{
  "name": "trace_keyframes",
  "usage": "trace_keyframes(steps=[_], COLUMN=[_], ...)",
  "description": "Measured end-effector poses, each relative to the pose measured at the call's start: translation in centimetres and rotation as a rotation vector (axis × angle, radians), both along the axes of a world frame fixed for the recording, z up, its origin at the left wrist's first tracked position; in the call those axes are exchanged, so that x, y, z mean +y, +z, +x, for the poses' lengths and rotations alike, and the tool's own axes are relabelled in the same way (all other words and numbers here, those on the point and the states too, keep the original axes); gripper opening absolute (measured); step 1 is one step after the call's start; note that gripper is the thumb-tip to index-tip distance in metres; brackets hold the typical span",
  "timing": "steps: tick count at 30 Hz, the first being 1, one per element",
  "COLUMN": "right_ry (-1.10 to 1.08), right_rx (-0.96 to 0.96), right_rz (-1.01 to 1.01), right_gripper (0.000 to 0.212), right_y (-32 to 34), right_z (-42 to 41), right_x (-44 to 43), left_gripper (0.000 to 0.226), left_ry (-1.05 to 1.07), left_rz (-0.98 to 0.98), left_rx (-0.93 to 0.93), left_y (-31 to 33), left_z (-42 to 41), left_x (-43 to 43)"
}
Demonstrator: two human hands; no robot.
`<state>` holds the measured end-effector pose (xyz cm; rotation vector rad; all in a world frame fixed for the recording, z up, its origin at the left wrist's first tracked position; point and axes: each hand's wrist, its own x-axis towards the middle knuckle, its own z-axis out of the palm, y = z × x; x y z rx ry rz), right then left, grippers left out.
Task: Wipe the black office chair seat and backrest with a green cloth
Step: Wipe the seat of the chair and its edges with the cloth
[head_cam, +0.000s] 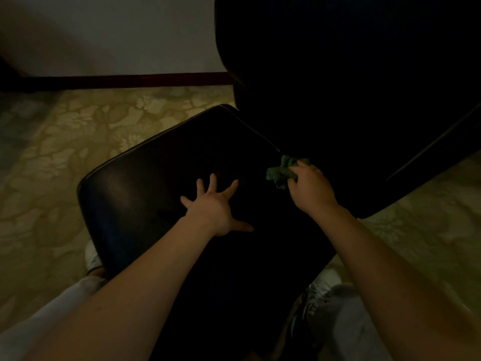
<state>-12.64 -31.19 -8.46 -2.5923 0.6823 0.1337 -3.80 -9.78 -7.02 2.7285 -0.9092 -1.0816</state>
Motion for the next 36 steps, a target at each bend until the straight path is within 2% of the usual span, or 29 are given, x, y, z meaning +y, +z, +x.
trace_keyframes(steps=[7, 15, 23, 30, 33, 36], right_ry=[0.065, 0.012, 0.009, -0.065, -0.078, -0.088], right_rx=[0.039, 0.084, 0.040, 0.088, 0.140, 0.166], right_rz=[-0.014, -0.009, -0.027, -0.032, -0.057, -0.072], right_gripper=[0.040, 0.029, 0.039, 0.030, 0.027, 0.026], right_y=[1.2, 0.9, 1.1, 1.5, 1.8, 1.8], right_z=[1.3, 0.1, 2.5, 3.8, 3.4, 3.2], right_x=[-0.5, -0.7, 0.0, 0.3, 0.2, 0.2], left_gripper=[0.116, 0.117, 0.115, 0.115, 0.111, 0.104], left_ry=[0.022, 0.029, 0.016, 0.021, -0.040, -0.107], left_rz=[0.008, 0.008, -0.027, 0.000, 0.011, -0.024], left_rx=[-0.012, -0.033, 0.017, 0.020, -0.019, -0.151], left_y=[0.1, 0.0, -0.2, 0.2, 0.9, 1.4], left_z=[-0.4, -0.6, 0.0, 0.0, 0.8, 2.4], left_x=[-0.3, -0.3, -0.1, -0.5, -0.4, 0.1])
